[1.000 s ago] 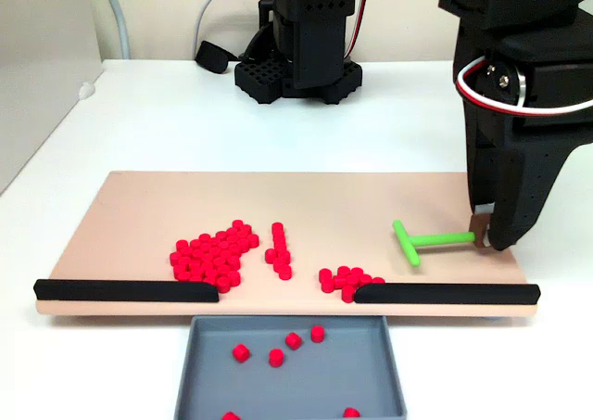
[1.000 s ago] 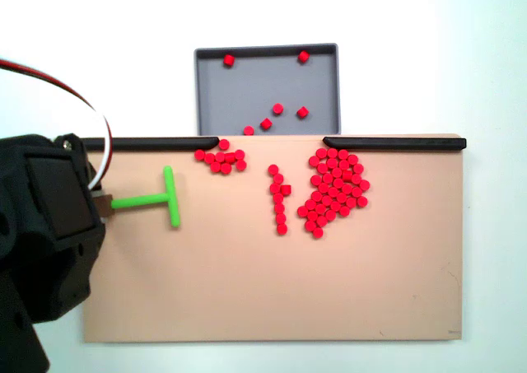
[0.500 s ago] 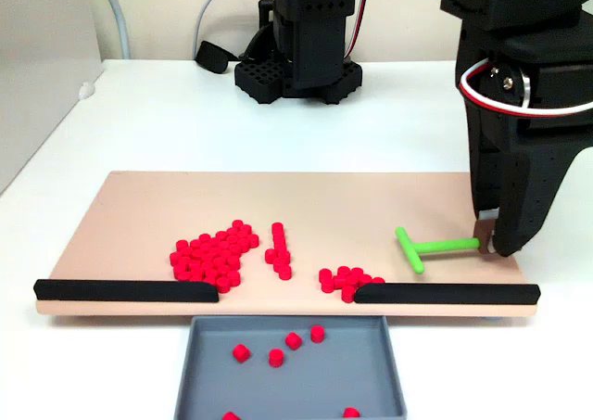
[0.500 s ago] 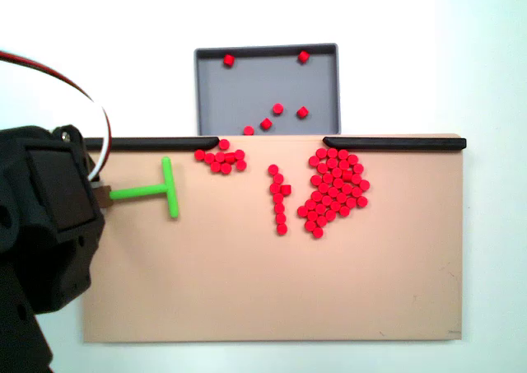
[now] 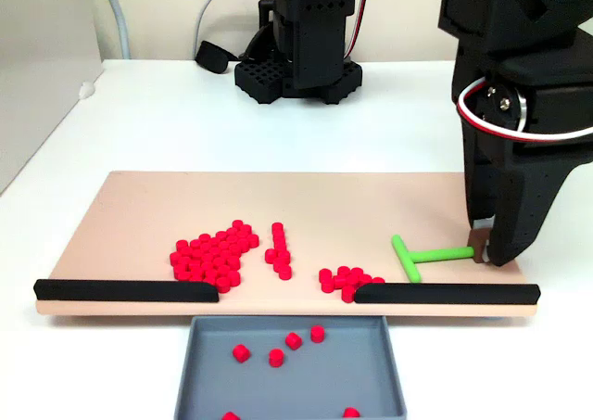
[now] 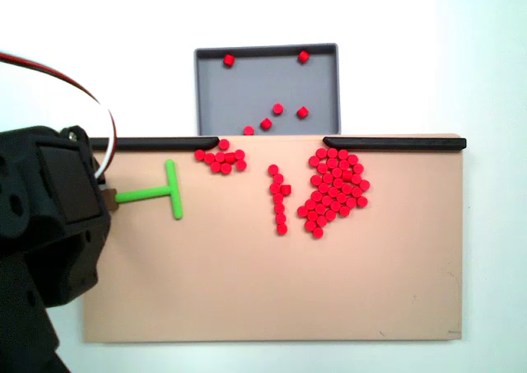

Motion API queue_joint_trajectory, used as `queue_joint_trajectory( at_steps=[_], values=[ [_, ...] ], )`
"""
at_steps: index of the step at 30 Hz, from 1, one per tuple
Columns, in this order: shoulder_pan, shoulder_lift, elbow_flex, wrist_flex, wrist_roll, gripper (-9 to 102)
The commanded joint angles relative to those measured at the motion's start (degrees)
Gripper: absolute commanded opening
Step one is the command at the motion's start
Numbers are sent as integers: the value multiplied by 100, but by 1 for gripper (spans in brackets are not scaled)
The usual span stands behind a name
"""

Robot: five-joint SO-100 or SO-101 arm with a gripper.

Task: Gather the left side granules

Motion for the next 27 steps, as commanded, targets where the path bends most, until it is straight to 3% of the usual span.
queue_joint_trajectory(
  at_steps=[1, 27],
  values=[
    [79, 44, -185, -9, -79, 0],
    [325, -105, -185, -9, 114, 0]
  ],
)
